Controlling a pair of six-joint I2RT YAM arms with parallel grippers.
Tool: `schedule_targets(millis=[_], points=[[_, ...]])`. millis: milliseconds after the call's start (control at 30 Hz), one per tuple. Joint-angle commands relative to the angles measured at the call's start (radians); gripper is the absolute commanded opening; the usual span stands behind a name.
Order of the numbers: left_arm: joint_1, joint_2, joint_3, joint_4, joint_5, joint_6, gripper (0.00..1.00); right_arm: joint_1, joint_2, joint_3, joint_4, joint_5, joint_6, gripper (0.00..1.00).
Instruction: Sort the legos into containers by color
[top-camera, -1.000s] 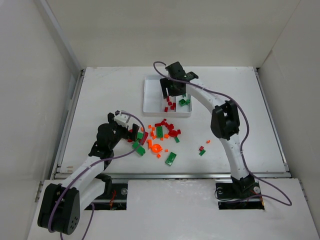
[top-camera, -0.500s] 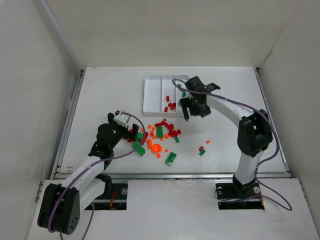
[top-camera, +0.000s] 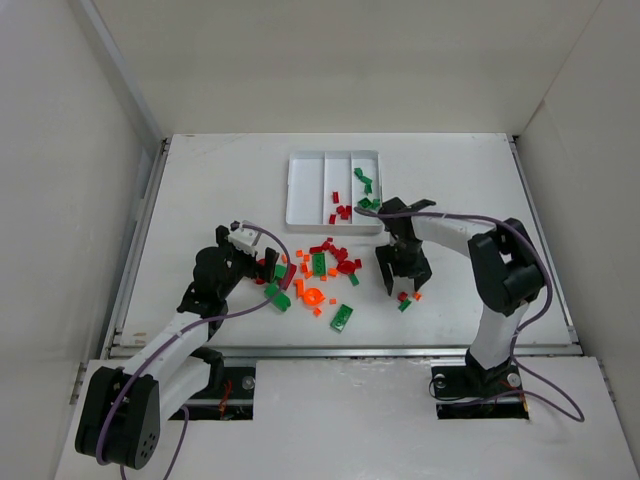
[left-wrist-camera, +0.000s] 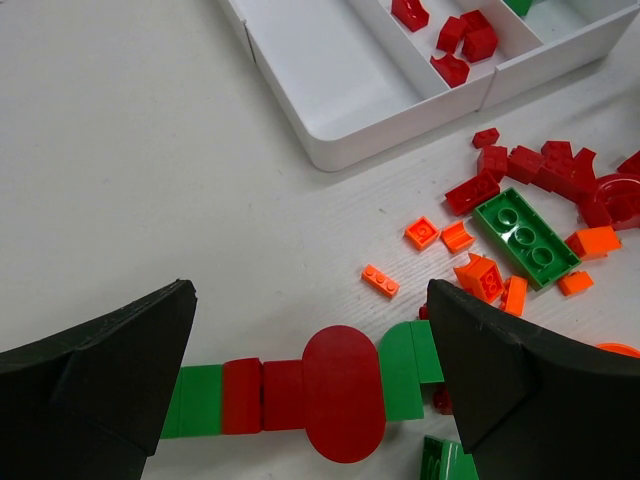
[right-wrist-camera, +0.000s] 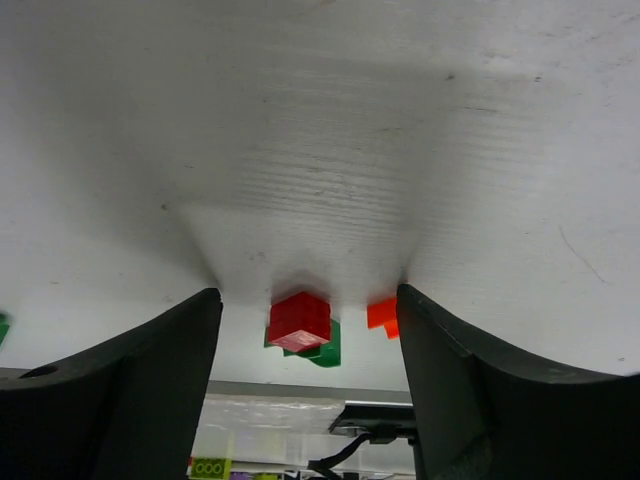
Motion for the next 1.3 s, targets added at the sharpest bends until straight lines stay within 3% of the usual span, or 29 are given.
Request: schedule_targets(millis=[0,200,500,600,700,867,900,1000,1033,1167,1200,1233,1267], points=[[-0.003,-0.013,-0.010,0.050,0.016,0.005,1.00,0.029,-0.046,0.000,0.033,-0.027,0.021,0.75],[-0.003,-0.013,-0.010,0.050,0.016,0.014,1.00,0.066,-0.014,0.020,0.033,-0.027,0.021,0.60],[-0.003,-0.013,-0.010,0.050,0.016,0.014,1.00,0.066,-0.014,-0.008,0.004,0.001,0.021,0.57],[-0.003,-0.013,-0.010,0.050,0.029,0.034,1.00,0.066,-0.014,-0.017,0.004,0.010,0.021,0.50],[-0.003,-0.013,0.014,0.050,0.038,0.084,1.00,0.066,-0.014,-0.026,0.004,0.001,0.021,0.35],[-0.003,-0.004,0.102,-0.010,-0.165,0.364,1.00,0.066,-0.014,-0.026,0.004,0.001,0.021,0.13],[-0.003,-0.004,0.102,-0.010,-0.193,0.515,1.00,0.066,-0.014,-0.026,0.004,0.001,0.021,0.11],[-0.003,-0.004,0.079,0.001,-0.266,0.771,1.00,0.066,-0.014,-0.004,0.004,0.001,0.021,0.04],[-0.003,-0.004,0.065,0.012,-0.286,0.890,1.00,0.066,-0.014,-0.003,-0.006,0.001,0.021,0.04],[-0.003,-0.004,0.033,0.073,-0.356,0.957,1.00,0.066,-0.023,0.033,-0.018,0.025,0.003,0.04],[0.008,-0.013,0.024,0.073,-0.356,0.939,1.00,0.066,-0.023,0.042,-0.032,0.025,0.003,0.11],[0.008,-0.013,0.024,0.073,-0.356,0.927,1.00,0.066,-0.023,0.043,-0.041,0.038,0.003,0.31],[0.008,-0.022,0.024,0.073,-0.365,0.917,1.00,0.066,-0.023,0.043,-0.053,0.038,-0.008,0.39]])
